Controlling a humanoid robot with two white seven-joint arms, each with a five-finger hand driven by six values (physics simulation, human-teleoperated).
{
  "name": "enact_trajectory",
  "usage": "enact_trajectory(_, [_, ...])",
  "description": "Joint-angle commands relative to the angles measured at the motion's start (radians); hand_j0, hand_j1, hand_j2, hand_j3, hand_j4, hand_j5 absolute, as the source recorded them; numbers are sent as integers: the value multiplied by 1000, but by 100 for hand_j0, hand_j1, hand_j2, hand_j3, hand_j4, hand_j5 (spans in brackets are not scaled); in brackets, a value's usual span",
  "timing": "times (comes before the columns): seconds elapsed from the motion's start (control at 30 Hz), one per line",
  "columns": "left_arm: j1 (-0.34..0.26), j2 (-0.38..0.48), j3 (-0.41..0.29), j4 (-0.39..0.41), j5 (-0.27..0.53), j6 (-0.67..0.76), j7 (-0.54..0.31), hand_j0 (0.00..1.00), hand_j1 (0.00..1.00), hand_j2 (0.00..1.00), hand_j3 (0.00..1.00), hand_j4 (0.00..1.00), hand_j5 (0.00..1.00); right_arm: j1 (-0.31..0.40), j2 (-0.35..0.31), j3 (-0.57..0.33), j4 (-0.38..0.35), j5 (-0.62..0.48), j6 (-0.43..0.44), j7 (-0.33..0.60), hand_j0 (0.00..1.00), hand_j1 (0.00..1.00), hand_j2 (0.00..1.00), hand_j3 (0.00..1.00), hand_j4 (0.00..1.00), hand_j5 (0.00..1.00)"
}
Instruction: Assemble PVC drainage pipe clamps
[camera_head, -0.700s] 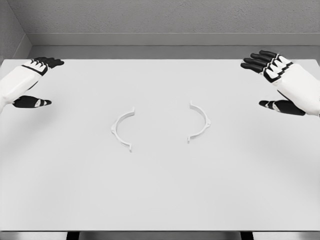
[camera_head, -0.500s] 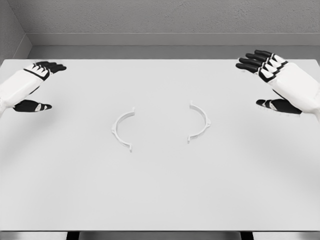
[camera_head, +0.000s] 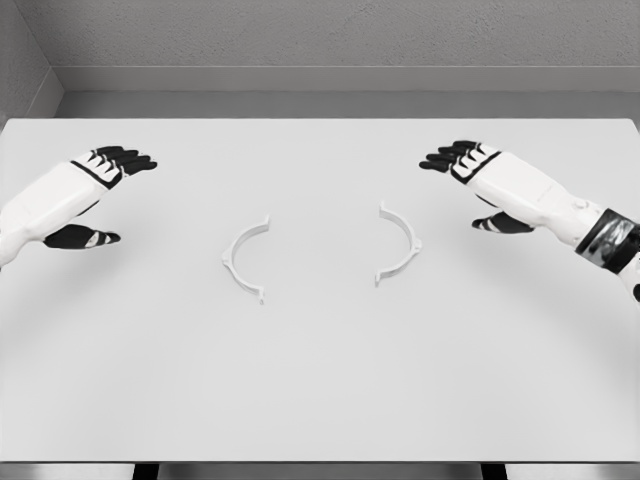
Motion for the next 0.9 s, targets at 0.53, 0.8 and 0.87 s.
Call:
enact_trajectory(0.53, [-12, -112, -64, 2, -6, 0, 1, 100, 100, 100, 100, 100, 100, -48, 59, 122, 76, -4, 55, -2, 100, 100, 100, 100, 100, 100])
enact_trajectory(0.8, [-64, -139, -101, 57, -18, 0, 1, 100, 100, 100, 100, 100, 100, -58, 82, 128, 111, -4, 55, -2, 100, 100, 100, 100, 100, 100])
enact_trajectory(0.87, [-64, -139, -101, 57, -18, 0, 1, 100, 100, 100, 100, 100, 100, -58, 82, 128, 111, -4, 55, -2, 100, 100, 100, 100, 100, 100])
